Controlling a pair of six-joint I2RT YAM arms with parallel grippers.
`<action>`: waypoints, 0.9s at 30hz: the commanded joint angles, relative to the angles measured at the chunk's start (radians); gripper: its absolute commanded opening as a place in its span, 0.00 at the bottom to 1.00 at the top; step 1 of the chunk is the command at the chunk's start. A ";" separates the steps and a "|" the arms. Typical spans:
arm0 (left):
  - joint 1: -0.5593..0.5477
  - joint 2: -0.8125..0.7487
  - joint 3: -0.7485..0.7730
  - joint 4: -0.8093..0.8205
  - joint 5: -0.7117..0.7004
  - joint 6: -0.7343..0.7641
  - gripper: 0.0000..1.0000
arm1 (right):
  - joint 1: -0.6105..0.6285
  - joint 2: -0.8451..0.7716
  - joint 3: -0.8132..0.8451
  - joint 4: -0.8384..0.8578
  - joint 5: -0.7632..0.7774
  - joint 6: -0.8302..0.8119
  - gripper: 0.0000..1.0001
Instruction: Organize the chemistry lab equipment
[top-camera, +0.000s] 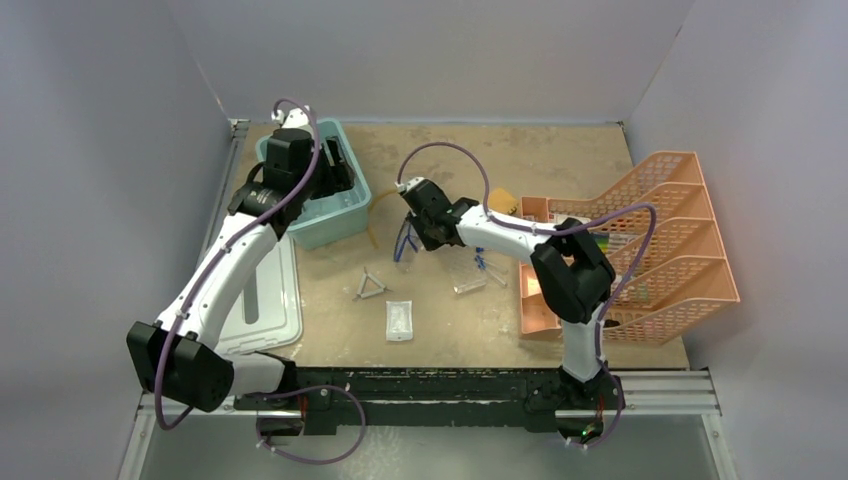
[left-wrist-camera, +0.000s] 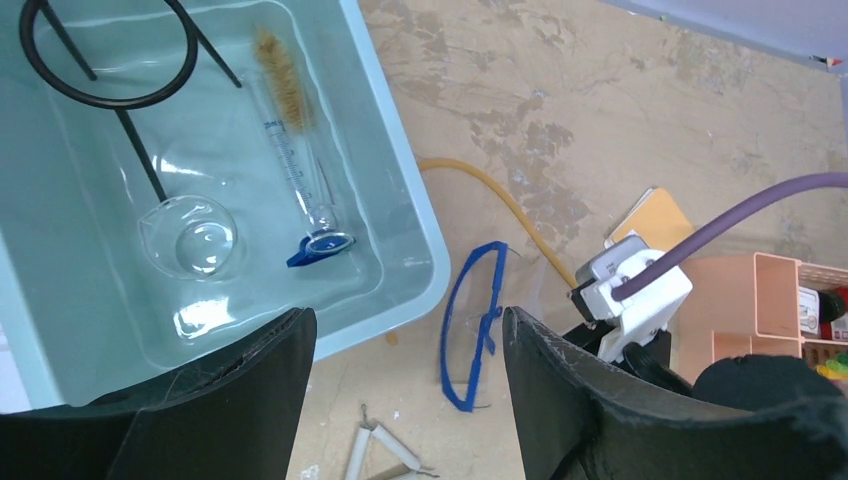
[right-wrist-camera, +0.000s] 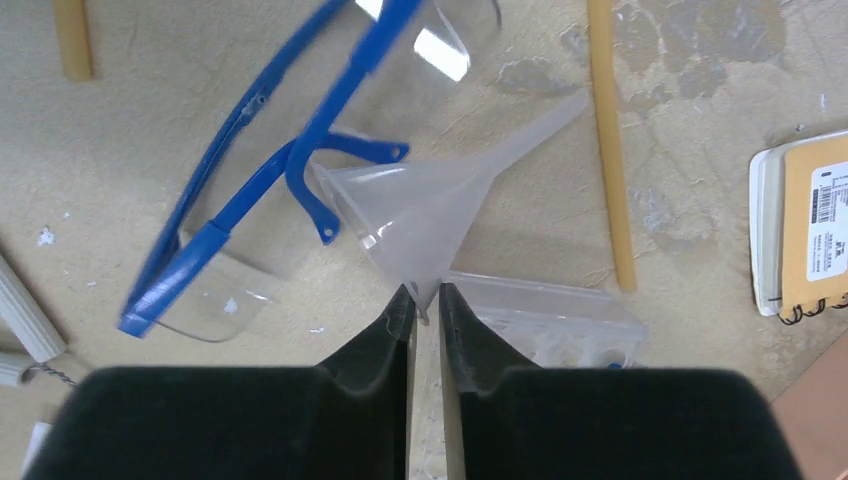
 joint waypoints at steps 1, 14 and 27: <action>0.006 -0.045 0.007 0.016 -0.056 -0.016 0.67 | 0.023 -0.059 -0.029 0.063 0.091 -0.016 0.09; 0.006 -0.110 0.006 -0.004 -0.196 -0.100 0.68 | 0.025 -0.288 -0.036 -0.019 0.020 0.091 0.00; 0.007 -0.230 0.140 -0.122 -0.497 -0.127 0.68 | 0.048 -0.170 0.322 0.069 -0.203 0.021 0.00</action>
